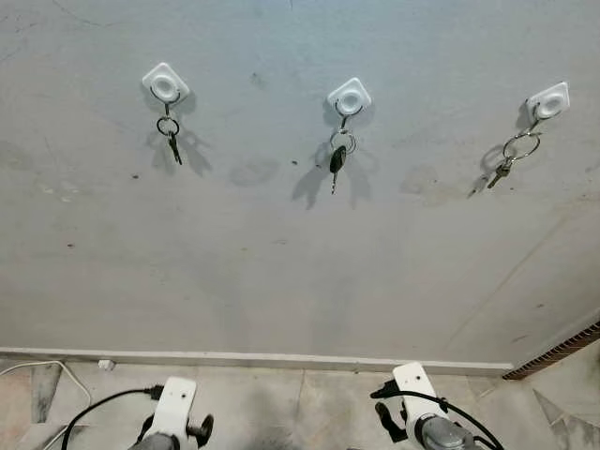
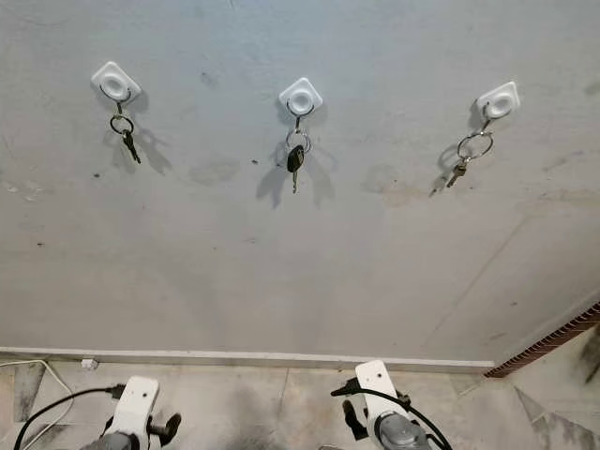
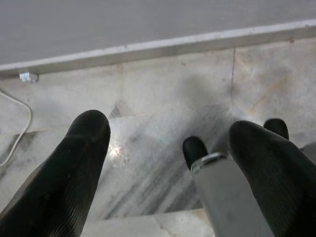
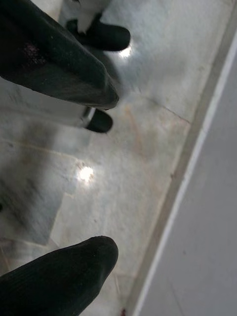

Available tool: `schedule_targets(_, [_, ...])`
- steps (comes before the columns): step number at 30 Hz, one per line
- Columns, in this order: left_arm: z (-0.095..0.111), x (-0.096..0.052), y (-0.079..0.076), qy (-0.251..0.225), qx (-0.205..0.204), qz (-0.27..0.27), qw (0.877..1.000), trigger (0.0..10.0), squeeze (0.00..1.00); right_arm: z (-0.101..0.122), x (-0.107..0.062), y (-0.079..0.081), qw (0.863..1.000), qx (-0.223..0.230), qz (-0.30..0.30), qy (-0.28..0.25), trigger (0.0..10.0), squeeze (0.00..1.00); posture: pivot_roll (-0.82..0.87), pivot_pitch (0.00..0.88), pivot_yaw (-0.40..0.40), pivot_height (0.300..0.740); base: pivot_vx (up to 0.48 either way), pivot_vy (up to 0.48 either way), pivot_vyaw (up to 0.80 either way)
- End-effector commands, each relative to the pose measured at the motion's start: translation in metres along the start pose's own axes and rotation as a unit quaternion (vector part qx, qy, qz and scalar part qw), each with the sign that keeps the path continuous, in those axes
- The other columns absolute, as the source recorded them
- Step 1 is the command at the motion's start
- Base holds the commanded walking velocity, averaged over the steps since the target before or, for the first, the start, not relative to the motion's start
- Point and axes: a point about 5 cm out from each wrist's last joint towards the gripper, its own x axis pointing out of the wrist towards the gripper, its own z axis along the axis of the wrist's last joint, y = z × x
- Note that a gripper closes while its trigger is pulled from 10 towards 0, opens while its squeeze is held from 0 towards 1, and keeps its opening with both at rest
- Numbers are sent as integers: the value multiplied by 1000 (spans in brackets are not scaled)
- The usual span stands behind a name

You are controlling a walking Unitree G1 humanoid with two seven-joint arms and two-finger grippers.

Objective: Hang keys on a hook

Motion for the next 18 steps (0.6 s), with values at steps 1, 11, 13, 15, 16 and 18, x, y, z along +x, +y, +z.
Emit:
schedule_targets(1, [-7, -1, -2, 16, -15, 3, 1000, 10000, 0, -5, 0, 5, 1000, 6, 8, 13, 10000, 0, -14, 66, -38, 740, 0, 0, 0])
schedule_targets(11, [-14, 0, -22, 53, 35, -46, 997, 10000, 0, 15, 5, 39, 996, -44, 74, -13, 10000, 0, -28, 62, -31, 740, 0, 0, 400])
schedule_targets(13, [-16, 0, -24, 57, 35, -48, 997, 10000, 0, 13, 5, 39, 996, -48, 74, -10, 10000, 0, -27, 61, -30, 740, 0, 0, 800])
schedule_targets(15, [-19, -1, -23, 62, 33, -48, 996, 10000, 0, 6, 3, 37, 996, -58, 73, -1, 10000, 0, -24, 61, -30, 740, 0, 0, 800])
schedule_targets(16, [-20, -2, -22, 64, 32, -47, 996, 10000, 0, 3, 3, 35, 996, -60, 72, 2, 10000, 0, -22, 62, -29, 740, 0, 0, 800])
schedule_targets(18, [-23, -2, -20, 69, 36, -48, 996, 10000, 0, -2, 2, 33, 995, -64, 69, 9, 10000, 0, -21, 62, -30, 740, 0, 0, 800])
